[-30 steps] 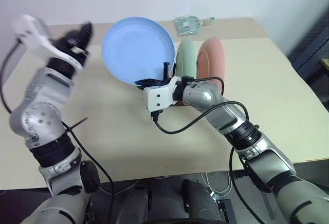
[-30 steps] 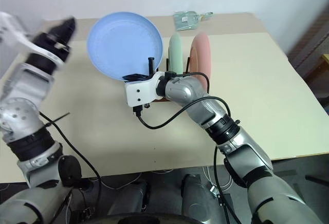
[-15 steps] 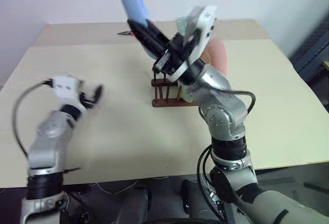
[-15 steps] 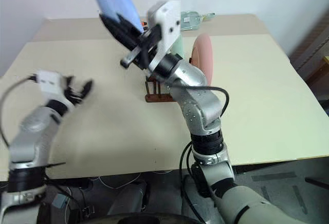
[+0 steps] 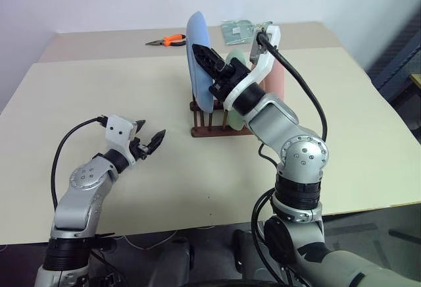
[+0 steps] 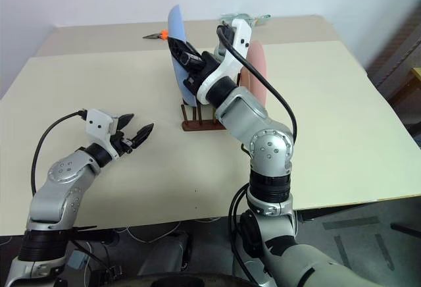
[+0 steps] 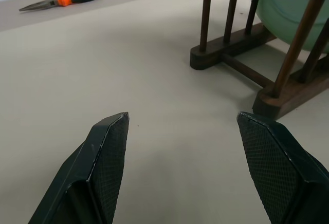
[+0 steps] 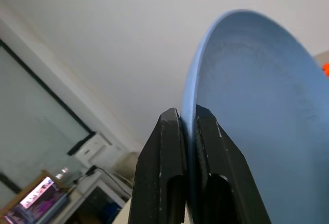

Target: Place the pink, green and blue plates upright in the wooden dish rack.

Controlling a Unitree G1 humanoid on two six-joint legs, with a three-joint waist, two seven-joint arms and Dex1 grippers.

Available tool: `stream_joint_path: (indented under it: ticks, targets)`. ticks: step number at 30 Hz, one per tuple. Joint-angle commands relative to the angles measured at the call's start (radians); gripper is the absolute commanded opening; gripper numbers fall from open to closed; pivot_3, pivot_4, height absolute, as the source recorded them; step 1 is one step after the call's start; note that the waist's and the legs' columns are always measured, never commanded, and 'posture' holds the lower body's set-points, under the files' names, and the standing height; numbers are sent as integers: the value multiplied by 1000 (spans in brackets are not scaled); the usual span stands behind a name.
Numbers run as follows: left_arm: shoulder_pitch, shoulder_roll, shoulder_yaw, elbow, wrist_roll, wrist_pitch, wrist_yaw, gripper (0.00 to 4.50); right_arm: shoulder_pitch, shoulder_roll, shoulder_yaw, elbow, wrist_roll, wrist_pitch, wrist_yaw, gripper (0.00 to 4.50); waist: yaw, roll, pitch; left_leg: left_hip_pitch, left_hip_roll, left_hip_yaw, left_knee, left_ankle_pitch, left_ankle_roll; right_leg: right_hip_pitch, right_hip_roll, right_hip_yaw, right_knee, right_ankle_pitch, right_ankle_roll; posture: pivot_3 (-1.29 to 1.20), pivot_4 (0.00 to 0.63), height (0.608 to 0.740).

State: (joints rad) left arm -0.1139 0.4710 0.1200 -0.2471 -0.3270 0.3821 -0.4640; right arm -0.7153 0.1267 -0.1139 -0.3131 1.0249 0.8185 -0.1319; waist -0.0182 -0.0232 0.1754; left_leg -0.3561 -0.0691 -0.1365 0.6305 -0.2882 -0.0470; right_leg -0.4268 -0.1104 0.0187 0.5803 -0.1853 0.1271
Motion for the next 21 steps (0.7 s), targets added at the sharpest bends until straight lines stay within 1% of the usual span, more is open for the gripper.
stream_joint_path:
  ticks: [1, 7, 13, 16, 18, 20, 21]
  targets:
    - [4, 3, 0, -30, 9, -21, -10, 3416, -23, 57, -6, -20, 62, -20, -41, 0, -1, 0, 0, 0, 0, 0, 0, 0, 0, 0, 0, 0, 0, 0, 0, 0, 150, 740]
    - [6, -4, -7, -35, 18, -20, -16, 3416, -28, 46, -1, 6, 87, -22, -105, 0, -1, 0, 0, 0, 0, 0, 0, 0, 0, 0, 0, 0, 0, 0, 0, 0, 150, 740]
    - [11, -3, -16, -38, 24, -18, -23, 3416, -54, 42, -16, 84, 84, -35, -149, 0, -1, 0, 0, 0, 0, 0, 0, 0, 0, 0, 0, 0, 0, 0, 0, 0, 150, 740]
    - [22, 1, -28, -45, 25, -14, -38, 3450, -92, 26, -13, 131, 56, -57, -124, 1048, -2, 0, 0, 0, 0, 0, 0, 0, 0, 0, 0, 0, 0, 0, 0, 0, 150, 740]
    - [26, 1, -31, -48, 25, -12, -42, 3450, -128, -21, 15, 141, -12, -78, -68, 2030, -3, 1, 1, 0, 0, 0, 0, 0, 0, 0, 0, 0, 0, 0, 0, 0, 150, 740]
    - [28, 0, -31, -50, 27, -13, -41, 3450, -164, -107, 73, 119, -120, -98, 18, 2998, -3, 1, 0, 0, 0, 0, 0, 0, 0, -1, 1, 0, 0, 0, 0, 0, 150, 740]
    - [29, 0, -31, -51, 27, -12, -40, 3450, -176, -154, 103, 98, -167, -109, 69, 2998, -1, 1, 0, 0, 0, 0, 0, 0, 0, -1, 1, 0, 0, 0, 0, 0, 150, 740]
